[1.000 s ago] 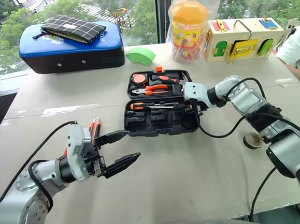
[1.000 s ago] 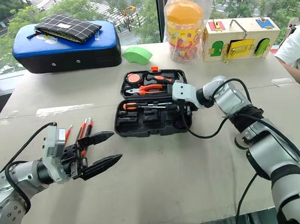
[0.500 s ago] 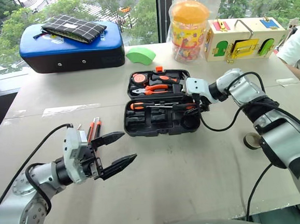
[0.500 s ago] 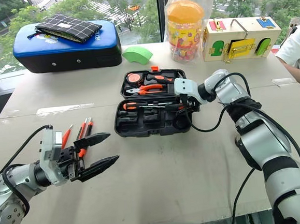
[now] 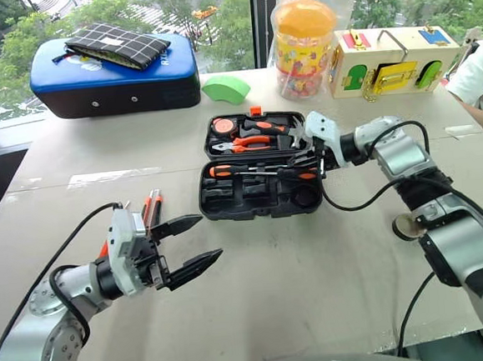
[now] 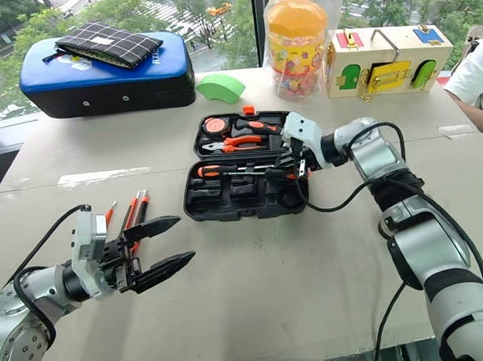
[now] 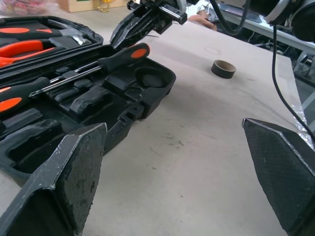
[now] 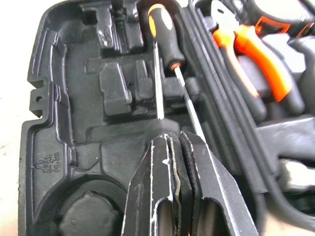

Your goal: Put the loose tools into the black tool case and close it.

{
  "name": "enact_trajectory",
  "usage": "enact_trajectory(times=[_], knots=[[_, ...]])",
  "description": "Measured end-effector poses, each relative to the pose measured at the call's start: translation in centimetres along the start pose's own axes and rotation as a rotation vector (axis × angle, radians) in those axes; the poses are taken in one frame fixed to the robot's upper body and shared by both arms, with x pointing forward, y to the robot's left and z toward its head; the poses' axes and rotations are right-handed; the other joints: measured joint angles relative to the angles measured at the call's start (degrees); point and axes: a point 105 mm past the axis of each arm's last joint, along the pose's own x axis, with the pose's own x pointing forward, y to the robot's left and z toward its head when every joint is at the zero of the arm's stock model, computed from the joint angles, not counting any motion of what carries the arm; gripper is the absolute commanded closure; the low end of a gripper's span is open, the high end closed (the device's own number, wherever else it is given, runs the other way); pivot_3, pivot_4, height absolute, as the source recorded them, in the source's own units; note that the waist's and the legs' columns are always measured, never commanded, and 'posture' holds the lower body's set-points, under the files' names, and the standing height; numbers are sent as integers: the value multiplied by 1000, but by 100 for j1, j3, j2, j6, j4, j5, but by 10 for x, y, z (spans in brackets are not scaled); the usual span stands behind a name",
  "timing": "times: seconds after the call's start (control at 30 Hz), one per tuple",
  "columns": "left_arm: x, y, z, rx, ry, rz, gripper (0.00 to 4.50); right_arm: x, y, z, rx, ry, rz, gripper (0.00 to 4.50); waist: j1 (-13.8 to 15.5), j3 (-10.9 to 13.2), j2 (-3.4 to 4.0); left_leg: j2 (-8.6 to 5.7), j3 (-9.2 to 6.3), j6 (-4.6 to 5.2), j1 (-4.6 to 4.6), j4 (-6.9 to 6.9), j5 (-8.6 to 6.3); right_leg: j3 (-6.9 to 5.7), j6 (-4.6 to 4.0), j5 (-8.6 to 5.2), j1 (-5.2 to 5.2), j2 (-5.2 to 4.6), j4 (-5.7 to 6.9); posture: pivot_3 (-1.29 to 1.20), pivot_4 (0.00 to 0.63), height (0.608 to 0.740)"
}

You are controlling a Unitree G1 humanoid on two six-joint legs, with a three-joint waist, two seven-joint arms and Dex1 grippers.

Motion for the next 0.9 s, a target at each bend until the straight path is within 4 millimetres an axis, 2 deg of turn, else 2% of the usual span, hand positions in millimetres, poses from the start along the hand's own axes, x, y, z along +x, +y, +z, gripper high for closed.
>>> enact_trajectory(times=[0.1,0.23,0.27,0.5,0.6,0.67,0.7,0.9], knots=[[0,1,-2,-2,0,14,0,-3,8,-7,2,10,9,4439,3,0,0,-1,2,0,-1,-4,0,0,0,0,0,-3,-5,0,150,740],[0,0,-4,-13,0,17,0,-11,16,-3,-4,17,50,3430,-1,1,1,0,4,1,0,-4,0,0,0,0,-1,-5,-6,0,150,740],[0,-1,-5,-17,2,18,0,-13,18,1,-14,20,51,2780,-3,-2,-3,0,4,1,0,-5,-1,0,-1,0,-1,-6,-6,0,150,740],[0,-1,-5,-19,2,20,0,-9,12,-9,-19,81,-8,2780,4,-2,-4,0,5,1,-1,-9,-1,0,-1,-1,-2,-9,-10,0,150,740],[0,-1,-6,-20,2,18,0,-7,5,-15,-15,103,-48,3679,-3,-3,-4,-1,6,1,-1,-9,-1,0,-1,-1,-2,-9,-10,0,150,740],[1,-1,-6,-20,3,18,0,-6,1,-8,-49,95,-50,4324,-10,-8,-10,0,7,0,3,-9,0,1,-1,-1,-2,-8,-9,0,150,740],[1,-2,-6,-21,3,15,0,-6,-1,-7,-55,97,-53,4462,-13,-10,-15,1,6,0,3,-9,0,0,-1,-1,-2,-7,-9,0,150,740],[0,-2,-9,-32,9,23,0,-5,-4,-7,-91,98,-52,4462,-16,-13,-20,0,7,0,3,-9,0,1,-1,0,-1,-8,-8,0,150,740]])
